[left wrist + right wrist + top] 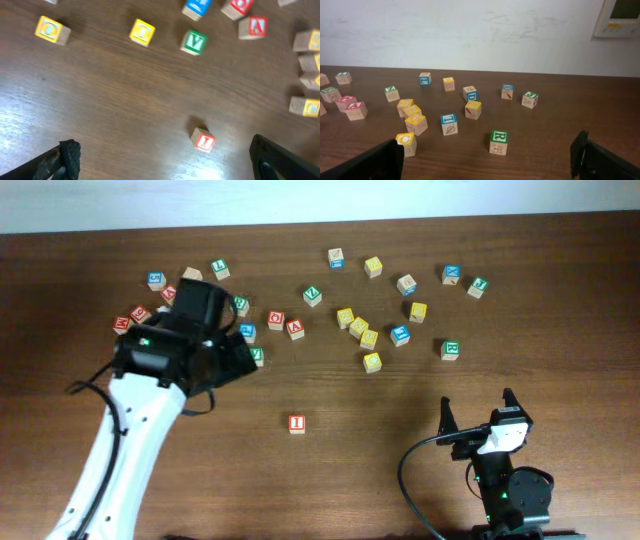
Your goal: Spell out ICRA
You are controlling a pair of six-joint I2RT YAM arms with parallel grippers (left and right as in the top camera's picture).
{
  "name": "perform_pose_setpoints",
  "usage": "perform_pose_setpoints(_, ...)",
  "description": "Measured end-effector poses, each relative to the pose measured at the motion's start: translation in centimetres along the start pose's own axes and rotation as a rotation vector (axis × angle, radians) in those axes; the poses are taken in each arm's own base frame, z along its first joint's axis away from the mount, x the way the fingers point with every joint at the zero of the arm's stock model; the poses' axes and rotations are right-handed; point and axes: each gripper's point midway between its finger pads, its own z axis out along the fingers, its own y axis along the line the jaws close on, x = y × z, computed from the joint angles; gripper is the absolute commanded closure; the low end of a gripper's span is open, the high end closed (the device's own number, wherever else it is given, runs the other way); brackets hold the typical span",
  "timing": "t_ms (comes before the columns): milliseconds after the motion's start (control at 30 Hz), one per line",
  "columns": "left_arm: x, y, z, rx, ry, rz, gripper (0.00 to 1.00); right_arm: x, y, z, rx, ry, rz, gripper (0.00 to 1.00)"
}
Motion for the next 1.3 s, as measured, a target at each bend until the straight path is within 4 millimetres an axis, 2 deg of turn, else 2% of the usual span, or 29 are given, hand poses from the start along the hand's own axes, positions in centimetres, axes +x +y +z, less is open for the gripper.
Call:
perform_pose_setpoints(133,-0.9,1.5,0.2,-0.011,-0.001,-0.059,0.01,0.0,0.0,0.0,0.0,0.0,0.0,0.02)
perform_pose_setpoints(233,-1.5,1.2,0.2,0.004,-0.024,-0.057,0.0,0.0,0.0,0.0,0.0,0.0,0.0,0.02)
perform_pose_setpoints(333,-3.4,-1.6,-0.1,0.133,-0.092,0.065,0.03,0.0,0.0,0.0,0.0,0.0,0.0,0.02)
perform_pose_setpoints(367,-3.7,-3.1,-0.4,0.212,-0.103,0.136,0.03,0.0,0.0,0.0,0.0,0.0,0.0,0.02)
perform_pose_setpoints(433,-3.6,-4.1,-0.3,0.258,-0.094,0.194,0.02,0.0,0.0,0.0,0.0,0.0,0.0,0.02)
perform_pose_setpoints(533,-4.2,-4.5,1.8,0.236,-0.077,0.237,0.03,0.0,0.0,0.0,0.0,0.0,0.0,0.02)
perform_pose_setpoints(633,-3.9,-4.4,5.9,0.175,0.006,0.249,0.04,0.0,0.0,0.0,0.0,0.0,0.0,0.02)
perform_pose_setpoints(667,-3.5,-4.3,7.9,0.15,0.056,0.253,0.04,0.0,0.0,0.0,0.0,0.0,0.001,0.02)
perform_pose_setpoints(733,-2.8,-4.0,10.6,0.109,0.119,0.257,0.03,0.0,0.0,0.0,0.0,0.0,0.0,0.02)
perform_pose_setpoints(767,-2.8,-3.8,11.2,0.091,0.125,0.258,0.02,0.0,0.0,0.0,0.0,0.0,0.0,0.02)
perform_pose_setpoints(967,-4.2,-1.4,11.7,-0.055,0.067,0.226,0.01,0.0,0.0,0.0,0.0,0.0,0.001,0.02)
perform_pose_setpoints(1300,-4.7,-1.3,11.8,-0.071,0.042,0.215,0.01,0.0,0.0,0.0,0.0,0.0,0.0,0.02)
